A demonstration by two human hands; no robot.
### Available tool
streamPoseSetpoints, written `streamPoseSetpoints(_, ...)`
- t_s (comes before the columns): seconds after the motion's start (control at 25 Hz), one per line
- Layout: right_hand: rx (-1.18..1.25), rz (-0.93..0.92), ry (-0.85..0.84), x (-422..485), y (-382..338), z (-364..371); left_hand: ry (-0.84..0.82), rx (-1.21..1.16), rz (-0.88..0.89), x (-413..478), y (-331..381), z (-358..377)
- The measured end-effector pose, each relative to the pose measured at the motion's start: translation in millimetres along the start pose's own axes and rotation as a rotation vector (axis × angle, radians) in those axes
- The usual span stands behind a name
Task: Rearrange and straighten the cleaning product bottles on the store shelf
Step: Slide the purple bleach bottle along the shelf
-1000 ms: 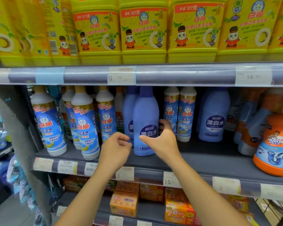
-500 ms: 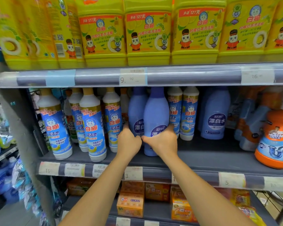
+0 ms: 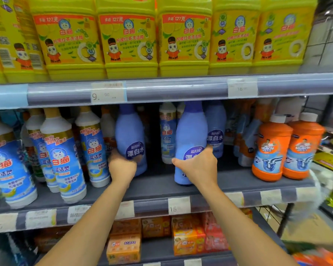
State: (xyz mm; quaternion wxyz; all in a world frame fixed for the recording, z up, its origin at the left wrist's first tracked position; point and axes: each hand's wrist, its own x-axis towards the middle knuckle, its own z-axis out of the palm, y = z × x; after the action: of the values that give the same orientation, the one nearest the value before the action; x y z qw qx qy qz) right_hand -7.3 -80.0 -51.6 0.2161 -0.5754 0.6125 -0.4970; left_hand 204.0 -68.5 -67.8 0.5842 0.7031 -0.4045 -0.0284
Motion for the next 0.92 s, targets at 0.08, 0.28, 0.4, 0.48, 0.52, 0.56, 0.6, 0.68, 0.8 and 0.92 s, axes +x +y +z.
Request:
streamPoseSetpoints(0.08,-0.013,0.061,0.049,13.6,11.7,-15.8,-0.041,-0.123,-0.06,4.0,0.8,0.1)
streamPoseSetpoints(0.28,-0.039,0.106,0.183,49.7,33.5,-40.5,-0.145,-0.137,-0.115,10.9,0.1,2.0)
streamPoseSetpoints(0.4,-0.045,0.104,0.175,64.4,39.3,-39.9,-0.138,-0.195,-0.12,10.4,-2.6,0.5)
streamPoseSetpoints(0.48,-0.055,0.105,0.138,72.4,40.0,-36.9,-0.148,-0.233,-0.124,11.0,-3.4,-1.4)
streamPoseSetpoints(0.52,-0.067,0.102,0.122,75.7,40.5,-35.3,-0.158,-0.246,-0.135,11.3,-3.6,-1.9)
streamPoseSetpoints(0.56,-0.078,0.101,0.112,78.3,41.1,-34.0,-0.164,-0.259,-0.148,11.3,-3.9,-1.9)
streamPoseSetpoints(0.6,-0.086,0.101,0.108,80.1,41.7,-32.7,-0.169,-0.274,-0.158,11.4,-4.0,-2.0)
streamPoseSetpoints(0.68,-0.093,0.099,0.104,81.5,43.2,-30.3,-0.172,-0.294,-0.165,11.8,-4.5,-3.1)
streamPoseSetpoints(0.8,-0.104,0.104,0.086,81.7,44.4,-29.4,-0.191,-0.31,-0.18,14.3,-3.4,-3.7)
streamPoseSetpoints(0.92,-0.133,0.082,0.036,78.7,45.1,-36.0,-0.237,-0.34,-0.184,10.3,-0.3,-1.0)
